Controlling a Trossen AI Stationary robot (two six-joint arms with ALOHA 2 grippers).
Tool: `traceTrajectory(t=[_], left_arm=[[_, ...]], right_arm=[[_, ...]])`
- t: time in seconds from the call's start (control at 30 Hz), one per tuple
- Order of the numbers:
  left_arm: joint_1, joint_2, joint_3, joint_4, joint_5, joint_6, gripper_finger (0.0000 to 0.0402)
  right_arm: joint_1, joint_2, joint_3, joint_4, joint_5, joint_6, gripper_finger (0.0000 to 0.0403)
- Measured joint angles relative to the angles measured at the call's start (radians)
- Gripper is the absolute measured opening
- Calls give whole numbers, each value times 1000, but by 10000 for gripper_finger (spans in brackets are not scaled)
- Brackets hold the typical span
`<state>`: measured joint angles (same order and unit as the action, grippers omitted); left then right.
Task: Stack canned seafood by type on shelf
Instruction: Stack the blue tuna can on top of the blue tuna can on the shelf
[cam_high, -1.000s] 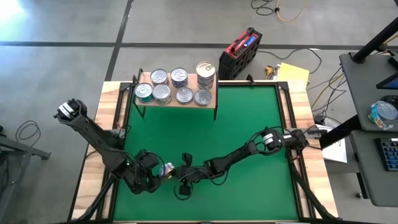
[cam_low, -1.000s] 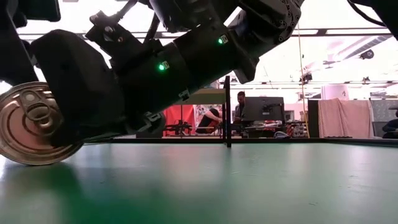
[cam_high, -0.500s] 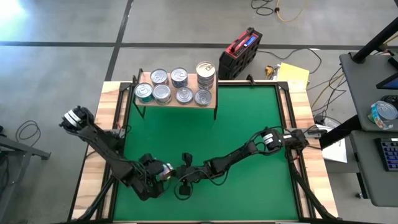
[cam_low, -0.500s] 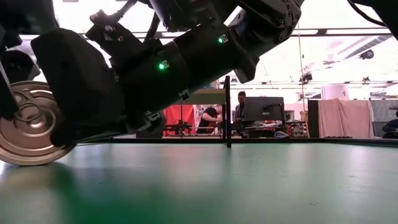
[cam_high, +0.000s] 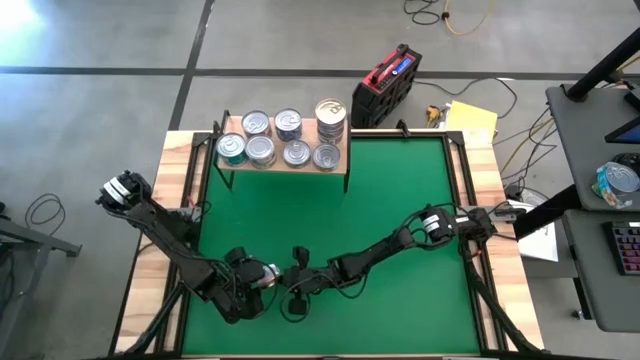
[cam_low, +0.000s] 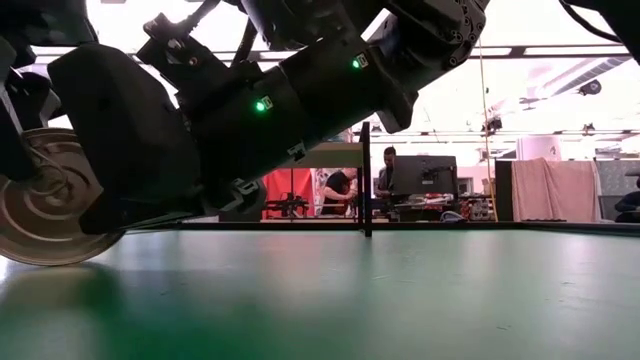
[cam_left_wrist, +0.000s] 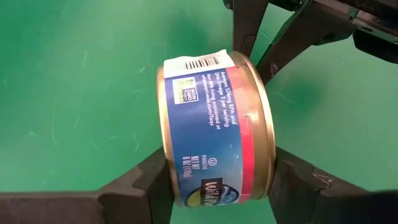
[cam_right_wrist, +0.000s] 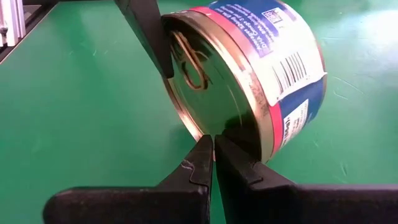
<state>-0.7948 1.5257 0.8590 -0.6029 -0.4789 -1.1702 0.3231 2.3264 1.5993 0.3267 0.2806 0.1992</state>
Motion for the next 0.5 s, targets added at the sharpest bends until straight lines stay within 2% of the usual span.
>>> traceTrajectory(t=[0.27,0.5], left_arm=[[0,-5,-2,-2,-10,2,182],[0,-49,-5,-25,-76,-1,182]], right_arm=[[0,-8,0,-33,0,-14,12],[5,-46,0,-113,1,-16,12]])
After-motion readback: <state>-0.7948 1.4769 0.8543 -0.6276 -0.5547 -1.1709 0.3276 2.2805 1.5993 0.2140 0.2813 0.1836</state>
